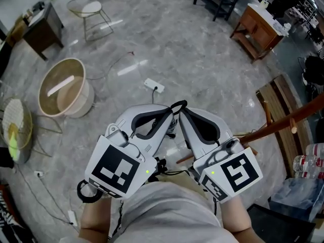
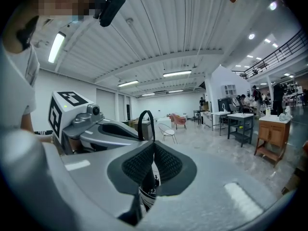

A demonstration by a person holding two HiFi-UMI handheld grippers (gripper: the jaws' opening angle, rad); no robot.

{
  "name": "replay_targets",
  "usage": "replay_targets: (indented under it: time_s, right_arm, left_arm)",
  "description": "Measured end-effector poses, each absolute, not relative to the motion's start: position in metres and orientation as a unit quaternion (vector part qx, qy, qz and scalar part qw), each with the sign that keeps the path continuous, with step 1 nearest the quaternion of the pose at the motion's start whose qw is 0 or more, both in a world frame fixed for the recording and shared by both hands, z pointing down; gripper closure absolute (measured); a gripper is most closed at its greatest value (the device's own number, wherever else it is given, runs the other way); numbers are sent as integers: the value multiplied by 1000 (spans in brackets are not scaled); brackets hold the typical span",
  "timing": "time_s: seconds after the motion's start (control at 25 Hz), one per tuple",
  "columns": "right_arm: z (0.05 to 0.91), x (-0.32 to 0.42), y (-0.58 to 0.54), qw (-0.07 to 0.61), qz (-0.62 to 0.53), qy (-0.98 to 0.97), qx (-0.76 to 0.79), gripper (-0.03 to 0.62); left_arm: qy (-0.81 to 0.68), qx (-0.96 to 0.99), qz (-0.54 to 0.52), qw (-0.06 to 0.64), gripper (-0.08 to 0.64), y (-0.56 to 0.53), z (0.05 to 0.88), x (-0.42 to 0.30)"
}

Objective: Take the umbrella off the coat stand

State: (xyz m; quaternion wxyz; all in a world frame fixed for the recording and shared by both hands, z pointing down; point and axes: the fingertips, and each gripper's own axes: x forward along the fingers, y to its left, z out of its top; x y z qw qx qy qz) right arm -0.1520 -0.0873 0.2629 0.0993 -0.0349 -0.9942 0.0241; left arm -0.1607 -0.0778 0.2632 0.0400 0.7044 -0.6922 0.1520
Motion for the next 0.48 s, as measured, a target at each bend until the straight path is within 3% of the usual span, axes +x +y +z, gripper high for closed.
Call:
replay_targets:
  time_s: [0.48]
  right_arm:
    - [273, -164, -72, 113, 24, -992, -51, 588]
  left_arm:
    - [-701, 697, 148, 45, 538, -63, 274, -171]
